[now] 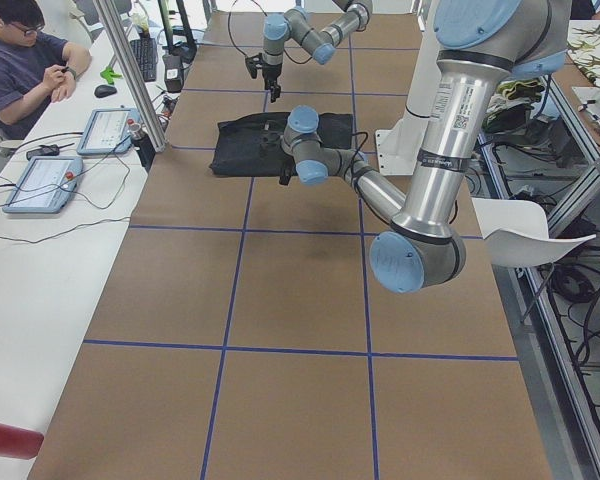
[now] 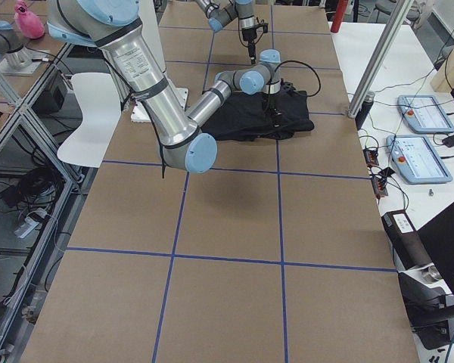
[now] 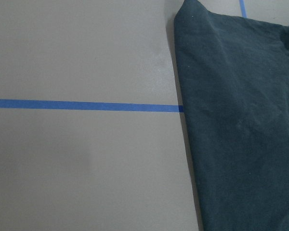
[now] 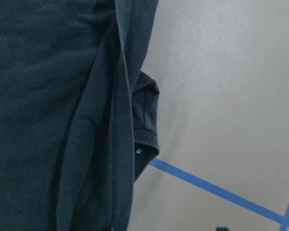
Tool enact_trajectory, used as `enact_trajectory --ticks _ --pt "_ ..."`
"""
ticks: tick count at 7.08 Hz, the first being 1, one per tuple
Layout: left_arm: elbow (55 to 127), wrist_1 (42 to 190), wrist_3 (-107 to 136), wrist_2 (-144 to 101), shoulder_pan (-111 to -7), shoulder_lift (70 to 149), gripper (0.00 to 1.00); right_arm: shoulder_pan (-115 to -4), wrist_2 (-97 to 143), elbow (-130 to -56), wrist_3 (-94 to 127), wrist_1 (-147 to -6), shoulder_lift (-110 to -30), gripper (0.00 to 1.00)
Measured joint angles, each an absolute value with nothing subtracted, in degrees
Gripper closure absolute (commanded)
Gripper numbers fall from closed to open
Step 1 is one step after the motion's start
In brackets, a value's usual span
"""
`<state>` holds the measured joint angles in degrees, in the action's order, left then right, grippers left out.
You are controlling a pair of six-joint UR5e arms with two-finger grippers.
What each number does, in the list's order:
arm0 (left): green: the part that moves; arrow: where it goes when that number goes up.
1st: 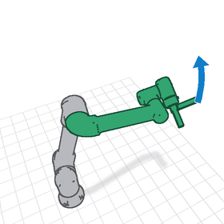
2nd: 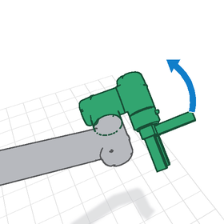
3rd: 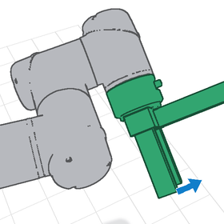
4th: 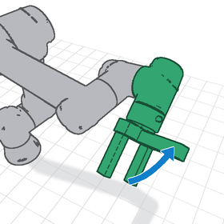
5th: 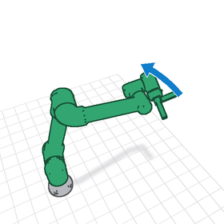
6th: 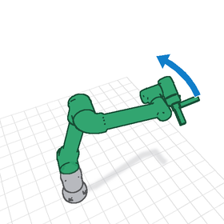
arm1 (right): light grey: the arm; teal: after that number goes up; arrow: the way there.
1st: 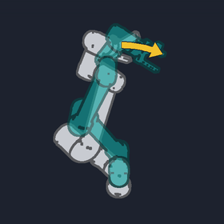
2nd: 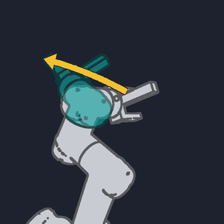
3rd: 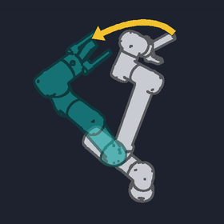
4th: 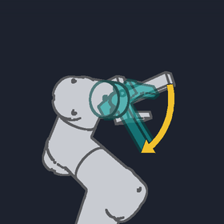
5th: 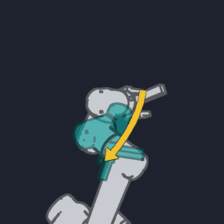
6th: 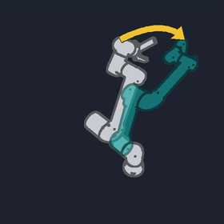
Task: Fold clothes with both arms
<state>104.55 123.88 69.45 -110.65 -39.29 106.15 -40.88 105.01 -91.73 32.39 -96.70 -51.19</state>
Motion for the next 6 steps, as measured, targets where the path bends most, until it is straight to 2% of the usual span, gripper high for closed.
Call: enact_trajectory --ticks 2,4,6 --pt "104.4 123.8 69.5 -110.7 -39.3 106.3 0.00 -40.3 104.3 -88.0 34.9 -96.4 -47.0 0.23" --pt "104.1 123.8 69.5 -110.7 -39.3 106.3 0.00 -39.6 102.9 -81.0 37.1 -95.1 -42.4 0.22" --pt "103.8 123.8 69.5 -110.7 -39.3 106.4 0.00 -38.6 102.5 -76.7 39.3 -91.6 -41.4 0.21"
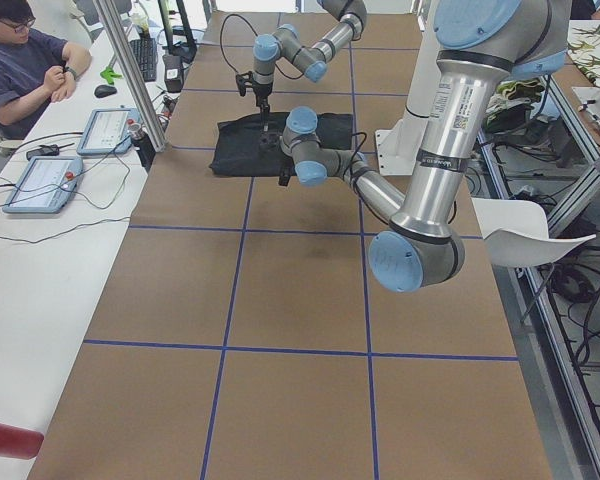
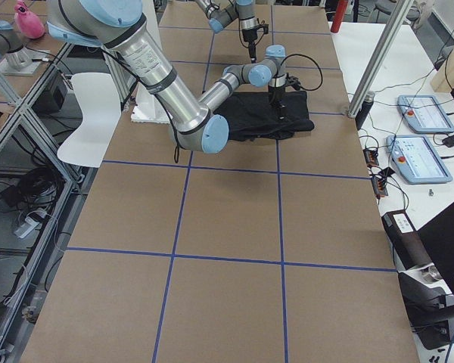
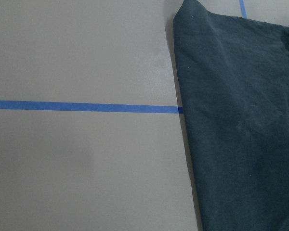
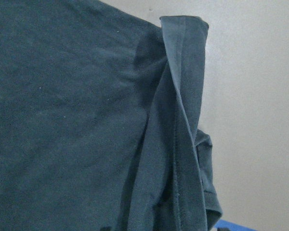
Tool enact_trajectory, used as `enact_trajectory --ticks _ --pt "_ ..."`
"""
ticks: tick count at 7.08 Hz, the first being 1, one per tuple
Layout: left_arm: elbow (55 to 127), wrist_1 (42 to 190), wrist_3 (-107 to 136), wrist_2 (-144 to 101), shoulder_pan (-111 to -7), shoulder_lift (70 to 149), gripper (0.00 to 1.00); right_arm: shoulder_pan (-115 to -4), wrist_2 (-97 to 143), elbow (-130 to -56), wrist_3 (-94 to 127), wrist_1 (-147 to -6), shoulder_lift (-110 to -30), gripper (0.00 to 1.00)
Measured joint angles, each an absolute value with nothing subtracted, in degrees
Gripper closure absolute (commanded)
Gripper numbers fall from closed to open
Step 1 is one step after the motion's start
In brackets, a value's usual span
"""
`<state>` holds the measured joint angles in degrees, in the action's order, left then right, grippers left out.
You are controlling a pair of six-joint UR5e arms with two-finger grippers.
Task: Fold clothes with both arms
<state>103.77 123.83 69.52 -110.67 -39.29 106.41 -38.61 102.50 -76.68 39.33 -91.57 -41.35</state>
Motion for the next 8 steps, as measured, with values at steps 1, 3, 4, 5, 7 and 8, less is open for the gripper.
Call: enact_trajectory --ticks 1,3,4,5,7,8 --pt "103.7 123.9 69.5 -110.7 -39.3 106.4 0.00 -38.0 102.4 -75.4 39.6 -90.8 -41.3 0.21" --pt "103.7 124.0 69.5 -110.7 -39.3 106.4 0.00 -37.6 102.4 -73.9 39.8 -90.5 -41.3 0.21" --pt "103.7 124.0 69.5 -110.7 -39.3 106.5 0.00 -37.7 102.4 -73.7 39.7 -90.6 -41.5 0.21" --pt "103.7 124.0 69.5 -110.7 -39.3 106.5 0.00 -37.7 102.4 -73.5 39.6 -90.9 -41.6 0.21" --pt "103.8 124.0 69.5 -110.7 -39.3 106.5 0.00 -37.7 102.5 -73.1 39.7 -91.1 -41.7 0.21" --pt "103.8 124.0 69.4 -110.7 -39.3 106.5 0.00 -37.4 102.5 -72.7 39.8 -91.1 -41.7 0.21"
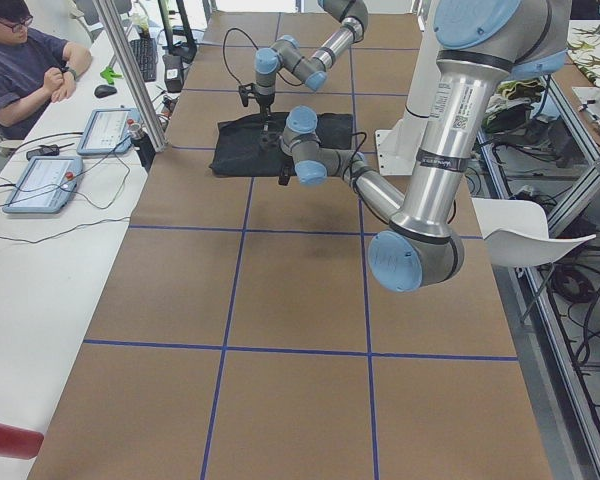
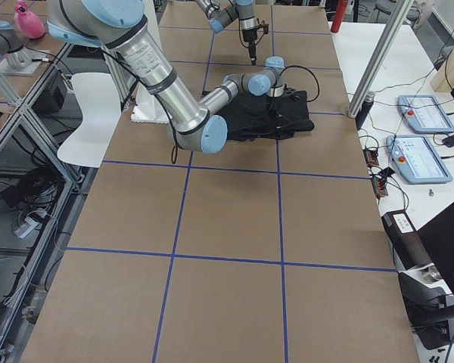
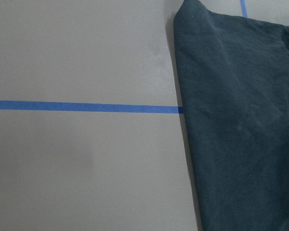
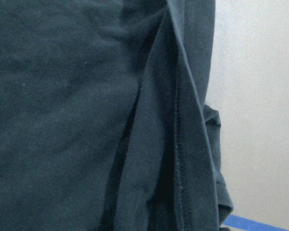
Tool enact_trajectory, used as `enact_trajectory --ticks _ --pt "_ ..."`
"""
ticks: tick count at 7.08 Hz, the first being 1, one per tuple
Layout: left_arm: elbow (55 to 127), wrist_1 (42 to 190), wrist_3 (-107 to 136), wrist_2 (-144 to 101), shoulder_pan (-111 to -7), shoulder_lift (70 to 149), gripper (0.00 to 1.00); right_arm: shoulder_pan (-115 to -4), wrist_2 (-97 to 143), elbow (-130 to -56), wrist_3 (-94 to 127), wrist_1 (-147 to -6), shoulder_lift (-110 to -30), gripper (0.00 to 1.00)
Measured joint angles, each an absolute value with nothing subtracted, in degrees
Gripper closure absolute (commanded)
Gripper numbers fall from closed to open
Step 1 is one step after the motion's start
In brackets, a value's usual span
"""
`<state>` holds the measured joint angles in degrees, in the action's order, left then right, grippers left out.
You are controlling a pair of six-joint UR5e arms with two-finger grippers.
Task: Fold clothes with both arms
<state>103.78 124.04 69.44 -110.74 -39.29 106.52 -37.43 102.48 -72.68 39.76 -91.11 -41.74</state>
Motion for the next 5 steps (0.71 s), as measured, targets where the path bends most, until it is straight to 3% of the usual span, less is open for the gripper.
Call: enact_trajectory --ticks 5 --pt "104.0 123.9 69.5 -112.2 -39.3 107.5 0.00 -38.8 103.0 -72.2 38.8 -90.8 -43.4 0.21"
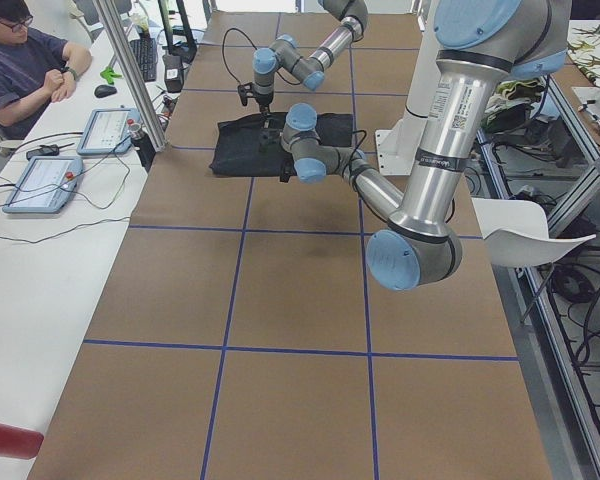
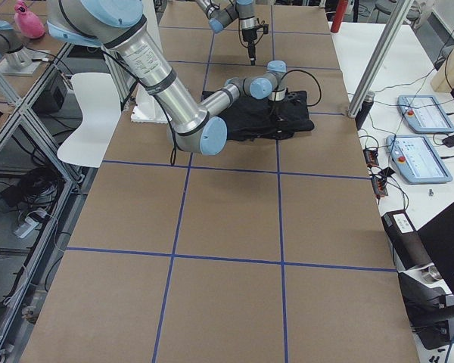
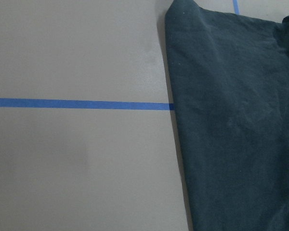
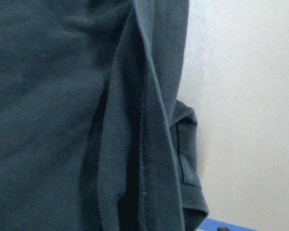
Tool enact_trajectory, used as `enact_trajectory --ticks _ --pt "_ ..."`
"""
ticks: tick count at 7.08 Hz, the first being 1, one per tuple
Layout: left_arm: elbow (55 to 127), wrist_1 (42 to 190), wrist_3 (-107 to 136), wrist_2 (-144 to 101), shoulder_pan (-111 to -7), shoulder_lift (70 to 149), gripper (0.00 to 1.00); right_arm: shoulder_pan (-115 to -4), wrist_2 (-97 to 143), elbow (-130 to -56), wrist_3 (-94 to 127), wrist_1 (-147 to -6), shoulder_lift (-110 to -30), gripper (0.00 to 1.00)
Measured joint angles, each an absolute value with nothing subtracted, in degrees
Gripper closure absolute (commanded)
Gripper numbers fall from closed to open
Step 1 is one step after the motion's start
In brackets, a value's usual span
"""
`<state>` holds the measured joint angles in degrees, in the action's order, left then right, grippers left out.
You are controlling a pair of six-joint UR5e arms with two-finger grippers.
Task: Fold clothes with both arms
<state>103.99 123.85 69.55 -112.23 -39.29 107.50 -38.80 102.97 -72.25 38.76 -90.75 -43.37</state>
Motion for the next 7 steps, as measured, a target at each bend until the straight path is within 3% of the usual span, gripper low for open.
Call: enact_trajectory --ticks 7 --pt "104.7 122.7 71.5 -112.3 -39.3 110.1 0.00 -48.0 113.9 -75.5 31.3 -91.5 -47.9 0.20"
